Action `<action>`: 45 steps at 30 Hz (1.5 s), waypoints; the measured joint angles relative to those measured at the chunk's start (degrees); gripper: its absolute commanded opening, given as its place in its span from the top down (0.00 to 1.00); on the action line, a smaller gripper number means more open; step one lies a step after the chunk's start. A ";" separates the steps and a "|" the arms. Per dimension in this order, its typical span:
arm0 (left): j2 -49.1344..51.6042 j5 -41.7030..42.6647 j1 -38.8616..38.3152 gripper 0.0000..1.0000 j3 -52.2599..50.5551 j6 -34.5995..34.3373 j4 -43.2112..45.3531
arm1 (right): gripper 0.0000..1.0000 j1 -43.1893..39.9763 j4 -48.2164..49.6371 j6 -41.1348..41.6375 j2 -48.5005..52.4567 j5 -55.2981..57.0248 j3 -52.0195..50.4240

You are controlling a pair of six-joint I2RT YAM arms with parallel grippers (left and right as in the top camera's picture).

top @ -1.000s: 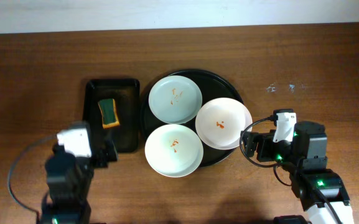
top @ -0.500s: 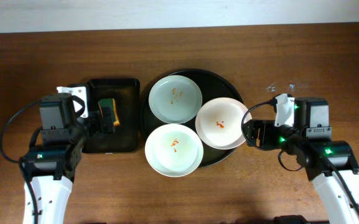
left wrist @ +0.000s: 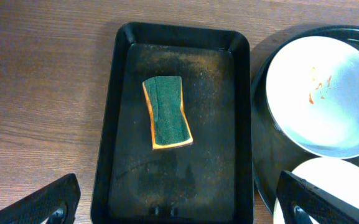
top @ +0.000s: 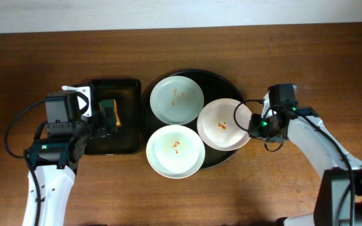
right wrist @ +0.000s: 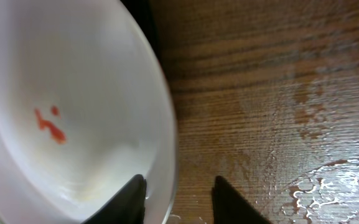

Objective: Clean dirty plates on tray and stack at the side
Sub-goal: 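Grasp the green-orange sponge with the left gripper and lift it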

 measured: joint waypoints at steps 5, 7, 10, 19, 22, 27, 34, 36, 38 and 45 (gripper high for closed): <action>0.00 0.00 0.00 0.01 0.00 0.00 0.11 | 0.76 0.00 1.09 1.57 0.68 -0.02 0.00; 0.00 0.00 0.00 0.01 0.00 0.00 0.11 | 0.76 0.00 1.03 2.84 0.68 -0.02 0.00; 0.00 0.00 0.00 0.01 0.00 0.00 0.11 | 0.80 0.00 0.98 3.43 0.87 -0.02 0.00; 0.00 0.00 0.00 0.01 0.00 0.00 0.11 | 0.96 -0.22 2.29 3.82 3.45 -2.91 0.74; 0.00 0.00 0.00 0.01 0.00 0.00 0.11 | 0.96 -0.22 1.86 3.78 3.32 -2.82 1.03; 0.11 2.03 0.00 0.01 0.00 0.00 2.16 | 0.96 -0.22 0.37 3.65 -1.90 2.01 1.62; 12.59 4.46 0.00 0.16 0.13 -0.17 8.09 | 0.96 -0.22 -0.92 3.65 -1.95 2.82 1.62; 17.00 4.74 0.00 0.16 0.39 -0.39 14.51 | 0.96 -0.22 -1.20 3.67 -1.95 2.82 1.70; 21.22 4.79 0.00 0.16 0.55 -0.42 19.98 | 0.96 -0.22 -1.33 3.63 -1.99 2.84 1.70; 29.40 2.56 0.00 0.16 27.08 -0.42 -10.45 | 0.96 -0.22 -1.57 3.63 -1.99 2.82 1.77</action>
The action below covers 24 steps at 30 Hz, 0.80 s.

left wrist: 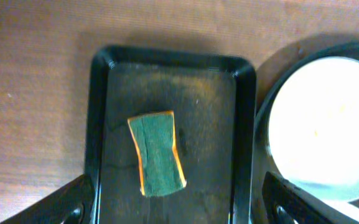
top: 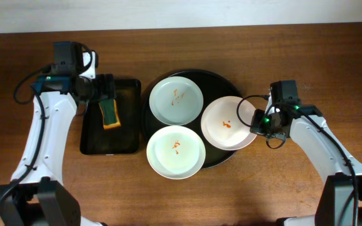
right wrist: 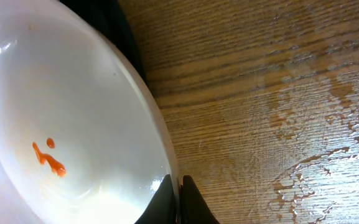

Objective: Clean dirty plates on tray and stack at the side
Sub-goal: 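Grasp the green-orange sponge with the left gripper and lift it, then carry the sponge with the left gripper onto the pinkish plate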

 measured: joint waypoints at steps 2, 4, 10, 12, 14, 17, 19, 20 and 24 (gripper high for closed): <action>2.60 -0.02 0.00 0.16 0.02 0.00 -0.52 | 0.96 0.00 0.00 0.02 0.00 0.00 0.00; 8.39 -0.20 0.00 0.21 0.00 0.00 -0.46 | 0.96 0.00 -0.09 0.02 0.00 0.00 0.00; 18.34 -0.44 0.00 0.39 0.00 -0.22 4.24 | 0.96 0.00 -0.20 0.02 0.00 0.00 0.00; 19.65 -0.46 0.00 0.39 0.00 -0.22 4.26 | 0.96 0.00 -0.20 0.02 0.00 0.00 0.00; 21.29 -1.11 0.00 0.39 0.00 -0.22 4.24 | 0.96 0.00 -0.20 0.00 0.00 0.00 0.00; 21.29 -1.95 0.00 0.42 0.00 -0.22 3.74 | 0.96 0.00 -0.24 0.00 0.00 0.00 0.00; 21.29 -2.14 0.00 0.41 0.00 -0.22 3.15 | 0.96 0.00 -0.22 0.00 0.00 0.00 0.00; 21.29 -2.16 0.00 0.45 -0.04 -0.22 3.13 | 0.96 0.00 -0.24 0.00 0.00 0.00 0.00; 21.29 -3.58 0.00 0.85 -0.17 -0.22 3.15 | 0.96 0.00 -0.24 0.00 0.00 0.00 0.00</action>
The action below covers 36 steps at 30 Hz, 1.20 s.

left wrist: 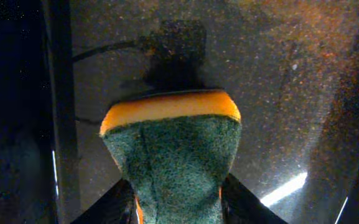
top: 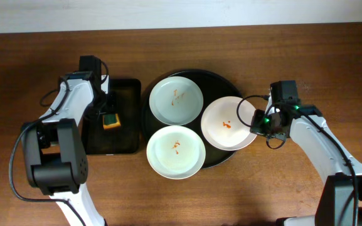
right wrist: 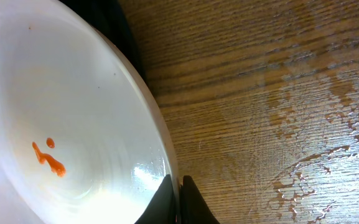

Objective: Clean dirty plates on tray and stack at the side
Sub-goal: 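Carry the sponge with the left gripper onto the pinkish plate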

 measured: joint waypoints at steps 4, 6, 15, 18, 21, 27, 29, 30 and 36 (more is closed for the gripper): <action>0.94 0.20 0.00 1.00 0.00 -0.04 -0.02 | 0.96 0.00 -0.22 0.02 0.00 0.00 0.00; 0.94 0.22 0.00 1.00 0.00 0.00 -0.04 | 0.96 0.00 -0.22 0.02 0.00 0.00 0.00; -0.83 9.88 0.00 1.00 8.70 0.02 -8.07 | 0.96 0.00 -0.24 0.02 0.00 0.00 0.02; -4.63 16.04 -1.29 1.00 8.76 3.45 -9.14 | 0.96 0.00 -0.28 0.00 0.00 0.00 0.02; -5.07 23.78 -5.14 1.00 8.76 10.51 -9.18 | 0.96 0.00 -0.42 -0.02 0.00 0.00 0.04; -5.07 30.97 -11.58 1.00 8.76 19.43 -9.05 | 0.96 0.00 -0.72 0.00 0.00 0.00 0.04; -5.07 32.63 -13.77 1.00 8.76 21.07 -7.89 | 0.96 0.00 -0.83 0.00 0.00 0.02 0.04; -5.07 32.96 -14.97 1.00 8.76 21.31 -7.08 | 0.96 0.00 -0.87 0.00 0.00 0.00 0.04; -5.07 31.71 -28.72 1.00 8.83 15.06 5.86 | 0.96 0.00 -0.92 0.00 0.00 -0.28 0.04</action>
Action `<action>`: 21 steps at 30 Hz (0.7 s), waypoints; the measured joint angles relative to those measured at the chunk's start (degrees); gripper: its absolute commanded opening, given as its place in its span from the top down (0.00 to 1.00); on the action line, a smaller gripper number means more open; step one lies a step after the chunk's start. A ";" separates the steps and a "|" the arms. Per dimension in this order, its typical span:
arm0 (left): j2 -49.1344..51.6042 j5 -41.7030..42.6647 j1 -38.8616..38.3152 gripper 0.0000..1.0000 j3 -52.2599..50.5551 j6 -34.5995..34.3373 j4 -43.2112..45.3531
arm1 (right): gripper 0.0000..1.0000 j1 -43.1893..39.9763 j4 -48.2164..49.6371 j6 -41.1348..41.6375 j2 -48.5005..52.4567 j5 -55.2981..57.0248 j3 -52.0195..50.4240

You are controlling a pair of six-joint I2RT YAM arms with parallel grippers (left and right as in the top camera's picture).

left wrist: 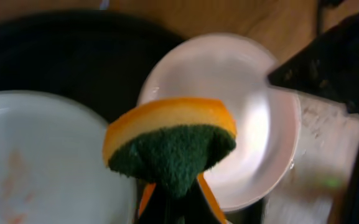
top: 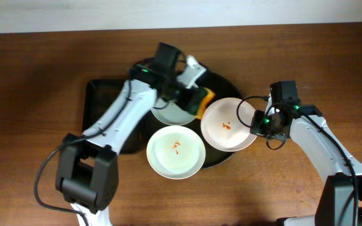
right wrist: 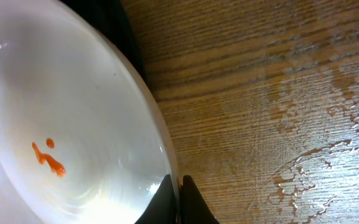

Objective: Clean dirty plates on tray and stack at the side
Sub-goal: 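Carry the sponge with the left gripper onto the pinkish plate, then scrub the pinkish plate with the sponge while right gripper holds its rim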

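Three white plates with orange smears lie on the round black tray (top: 221, 78): a far plate (top: 168, 112), a near plate (top: 175, 151) and a right plate (top: 226, 123). My right gripper (top: 256, 126) is shut on the right plate's (right wrist: 61, 118) rim, pinched at the edge (right wrist: 177, 186). My left gripper (top: 193, 100) is shut on the green and orange sponge (left wrist: 173, 146), held over the tray between the far plate and the right plate (left wrist: 229, 118).
A black rectangular tray (top: 102, 122) sits left of the round one, with nothing showing in it. Wet patches mark the wooden table (right wrist: 303, 124) to the right of the held plate.
My left gripper has come from the rectangular tray to the round tray with the sponge in it. The right gripper and its plate have not moved.
The left gripper was open near the sponge tray and the right one open at the right plate's rim. Then the right gripper was shut on that rim. The left gripper stood around the sponge in its tray, and now holds it over the plates.
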 measured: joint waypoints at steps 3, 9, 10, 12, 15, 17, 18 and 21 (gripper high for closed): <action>-0.13 -3.02 -5.70 1.00 0.02 -6.80 5.60 | 0.96 0.00 0.02 0.02 -0.04 -0.87 0.00; -0.07 -8.90 -13.09 1.00 0.02 -10.64 5.84 | 0.96 0.00 -1.77 0.02 -4.00 -1.55 1.07; 0.02 -9.05 -13.27 1.00 0.02 -11.04 5.86 | 0.96 0.00 -1.92 0.02 -4.55 -1.57 1.25; 0.72 -9.27 -13.57 1.00 0.02 -11.30 5.88 | 0.96 0.00 -2.12 0.00 -5.60 -1.73 1.51; 1.62 -9.73 -15.45 1.00 0.02 -11.47 6.10 | 0.96 0.00 -2.49 0.02 -5.60 -2.23 1.51; 3.19 -9.73 -17.31 1.00 0.02 -11.47 6.49 | 0.96 0.00 -2.60 0.04 -5.62 -3.23 1.51; 4.31 -9.75 -18.14 1.00 0.02 -11.50 6.78 | 0.96 -0.13 -2.99 0.22 -5.62 -3.19 1.51; 5.11 -11.13 -18.51 1.00 0.02 -11.47 7.32 | 0.96 -0.22 -3.26 0.50 -5.62 -3.02 1.51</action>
